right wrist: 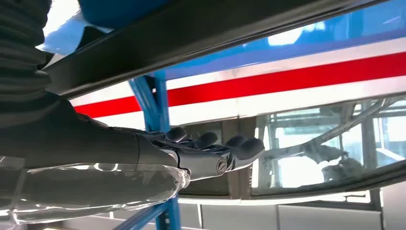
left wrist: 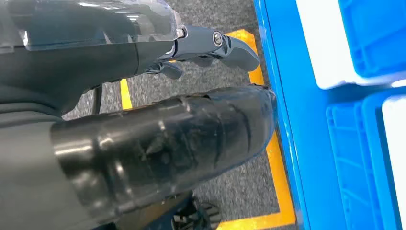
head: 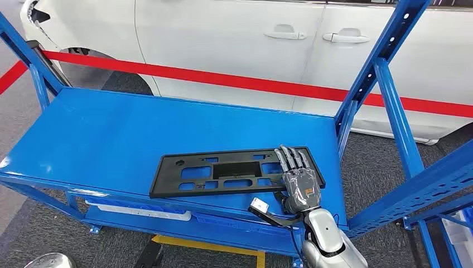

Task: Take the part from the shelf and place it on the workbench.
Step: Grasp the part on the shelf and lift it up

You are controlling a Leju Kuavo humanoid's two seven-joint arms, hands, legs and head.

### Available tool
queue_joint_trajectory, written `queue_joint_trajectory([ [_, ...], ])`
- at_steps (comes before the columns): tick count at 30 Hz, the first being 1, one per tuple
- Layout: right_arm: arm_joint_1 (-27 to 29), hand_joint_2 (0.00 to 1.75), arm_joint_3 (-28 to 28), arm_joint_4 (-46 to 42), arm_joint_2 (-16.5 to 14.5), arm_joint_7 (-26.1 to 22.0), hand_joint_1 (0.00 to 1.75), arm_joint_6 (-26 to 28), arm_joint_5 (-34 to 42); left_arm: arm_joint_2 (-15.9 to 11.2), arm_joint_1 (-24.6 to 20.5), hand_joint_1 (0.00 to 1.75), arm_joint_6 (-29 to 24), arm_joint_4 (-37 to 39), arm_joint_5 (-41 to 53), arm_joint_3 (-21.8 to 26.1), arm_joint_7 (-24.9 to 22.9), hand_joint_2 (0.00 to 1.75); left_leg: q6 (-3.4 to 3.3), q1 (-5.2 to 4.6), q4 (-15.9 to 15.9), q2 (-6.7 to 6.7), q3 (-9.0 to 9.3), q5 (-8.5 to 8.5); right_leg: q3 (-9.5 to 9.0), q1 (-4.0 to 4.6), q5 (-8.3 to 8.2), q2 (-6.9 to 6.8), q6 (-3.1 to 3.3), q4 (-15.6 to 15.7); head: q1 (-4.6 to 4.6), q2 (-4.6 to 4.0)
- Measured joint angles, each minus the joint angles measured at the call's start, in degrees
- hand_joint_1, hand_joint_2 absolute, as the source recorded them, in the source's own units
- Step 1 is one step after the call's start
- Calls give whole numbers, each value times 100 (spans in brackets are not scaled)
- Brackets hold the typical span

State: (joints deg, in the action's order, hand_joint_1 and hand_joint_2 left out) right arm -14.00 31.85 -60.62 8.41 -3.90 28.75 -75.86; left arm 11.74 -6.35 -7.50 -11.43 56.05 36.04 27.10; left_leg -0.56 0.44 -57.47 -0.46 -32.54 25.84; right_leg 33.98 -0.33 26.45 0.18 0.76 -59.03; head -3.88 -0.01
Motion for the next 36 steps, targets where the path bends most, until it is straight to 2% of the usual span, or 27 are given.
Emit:
queue_joint_trajectory([
  [1, -7, 175, 7, 8, -6, 2, 1, 5, -13, 0, -1, 0, 0, 0, 0, 1, -1, 0, 17, 6, -20, 1, -6, 19, -21, -21, -13, -6, 24, 23, 1, 0],
  [2, -12, 175, 11, 15, -10, 4, 18, 7, -33, 0, -2, 0, -1, 0, 1, 1, -1, 0, 33, 10, -70, 3, -23, 60, -36, -30, -21, -9, 39, 40, 1, 0],
  [3, -23, 175, 19, 31, -16, 10, 57, 13, -68, 0, -5, 0, -2, 0, 1, 1, -1, 0, 64, 16, -207, 6, -79, 156, -57, -45, -33, -17, 73, 64, 4, 0],
  [5, -33, 175, 27, 74, -24, 27, 143, 20, -144, 0, -8, 0, -4, 0, 2, 1, -4, 0, 113, 28, -818, 11, -355, 500, -79, -54, -42, -38, 122, 88, 9, 0],
  [6, -31, 175, 27, 98, -25, 37, 169, 25, -166, 0, -4, 0, -4, 0, 2, 1, -8, 0, 131, 32, -1216, 11, -544, 676, -77, -50, -40, -47, 139, 85, 11, 1],
  [7, -26, 175, 28, 122, -26, 45, 174, 32, -176, 0, 4, 0, -4, 0, 3, 2, -13, 0, 144, 35, -1529, 11, -694, 775, -75, -47, -38, -52, 146, 81, 11, 0],
  [8, -19, 175, 28, 144, -26, 49, 175, 39, -175, 0, 11, 0, -4, 0, 4, 2, -16, 0, 152, 38, -1655, 12, -758, 764, -75, -46, -34, -50, 148, 74, 11, 0],
  [9, -11, 175, 28, 166, -26, 42, 175, 46, -164, 0, 14, 0, -4, 0, 4, 2, -19, 0, 152, 41, -1554, 12, -712, 642, -76, -47, -29, -45, 145, 64, 11, 0],
  [11, 4, 175, 20, 204, -26, -2, 175, 69, -120, 0, 7, 0, -4, 0, 5, 2, -19, 0, 132, 49, -807, 14, -359, 254, -79, -49, -10, -30, 122, 35, 11, 1],
  [13, 12, 175, -5, 231, -26, -80, 175, 95, -42, 0, -3, 0, -5, 0, 7, 2, -17, 0, 83, 37, -198, 12, -75, 55, -61, -27, 10, -15, 70, -2, 8, 1],
  [14, 17, 175, -22, 238, -26, -127, 175, 104, 5, -1, -3, 0, -6, 0, 8, 2, -17, 0, 54, 28, -96, 9, -35, 49, -49, -15, 9, -12, 41, -8, 5, 1],
  [17, 28, 175, -81, 243, -26, -258, 175, 105, 143, -1, 2, 0, -7, 0, 19, 2, -17, 0, -55, 25, -48, 9, -27, 9, -25, -21, 28, -10, -55, -29, 3, 1],
  [19, 29, 175, -113, 242, -26, -322, 175, 97, 213, 2, -5, 0, -8, 0, 24, 2, -16, 0, -130, 45, -1, 15, -12, -23, 134, -39, 256, -11, -105, -374, 1, 1],
  [21, 35, 175, -133, 243, -26, -381, 175, 90, 278, 2, -5, 0, -9, 0, 29, 2, -16, 0, -160, 46, 3, 23, -20, -26, 482, -49, 621, -13, -137, -1105, 1, 0],
  [22, 40, 175, -139, 243, -26, -405, 175, 88, 303, 2, -3, 0, -9, 0, 32, 2, -16, 0, -162, 44, 1, 25, -23, -24, 644, -52, 734, -14, -149, -1435, 2, 0],
  [23, 45, 175, -143, 243, -26, -425, 175, 88, 318, 2, -1, 0, -9, 0, 33, 2, -17, 0, -161, 43, -2, 26, -22, -22, 728, -54, 743, -14, -156, -1595, 1, 0],
  [24, 47, 175, -145, 243, -26, -440, 175, 89, 327, 2, -1, 0, -9, 0, 34, 2, -17, 0, -157, 43, -6, 23, -16, -18, 700, -55, 639, -14, -154, -1533, 1, 0],
  [25, 48, 175, -146, 241, -25, -450, 175, 93, 333, 3, -1, 0, -9, 0, 34, 2, -17, 0, -149, 43, -10, 20, -3, -11, 559, -56, 446, -14, -141, -1244, 1, 1],
  [26, 45, 175, -148, 238, -25, -455, 175, 99, 340, 5, -2, 0, -9, 0, 34, 2, -17, 0, -136, 43, -16, 17, 11, -1, 352, -54, 239, -14, -118, -824, 0, 1],
  [28, 37, 175, -154, 225, -25, -470, 175, 126, 361, 11, -8, 0, -9, 0, 34, 2, -15, 0, -92, 24, -37, 14, 19, 24, 26, -26, 17, -12, -69, -157, 2, 0],
  [30, 52, 175, -161, 189, -33, -492, 175, 214, 378, 13, -14, 0, -7, 0, 34, 2, -1, 0, -33, 13, -37, 13, 14, 29, -38, 11, 19, -10, -28, -1, 4, 1],
  [32, 100, 175, -178, 117, -57, -492, 175, 350, 379, 13, -11, 0, -5, 0, 31, 2, 17, 0, 29, 23, -41, 12, 14, 41, -52, -4, -7, -19, 34, 39, 4, 0],
  [33, 141, 175, -198, 50, -72, -473, 175, 436, 374, 13, -8, 0, -7, 0, 22, 2, 25, 0, 55, 27, -126, 12, -23, 111, -67, -20, -25, -30, 76, 65, 7, 0],
  [34, 196, 175, -222, -33, -90, -445, 175, 525, 367, 13, -4, 0, -12, 0, 13, 2, 31, 0, 79, 31, -322, 12, -112, 243, -79, -40, -42, -44, 113, 91, 8, 0],
  [36, 361, 175, -279, -291, -127, -382, 175, 739, 343, 11, 12, 0, -33, 0, -10, 3, 42, 0, 121, 44, -1037, 15, -441, 632, -74, -42, -51, -64, 156, 97, 11, 0],
])
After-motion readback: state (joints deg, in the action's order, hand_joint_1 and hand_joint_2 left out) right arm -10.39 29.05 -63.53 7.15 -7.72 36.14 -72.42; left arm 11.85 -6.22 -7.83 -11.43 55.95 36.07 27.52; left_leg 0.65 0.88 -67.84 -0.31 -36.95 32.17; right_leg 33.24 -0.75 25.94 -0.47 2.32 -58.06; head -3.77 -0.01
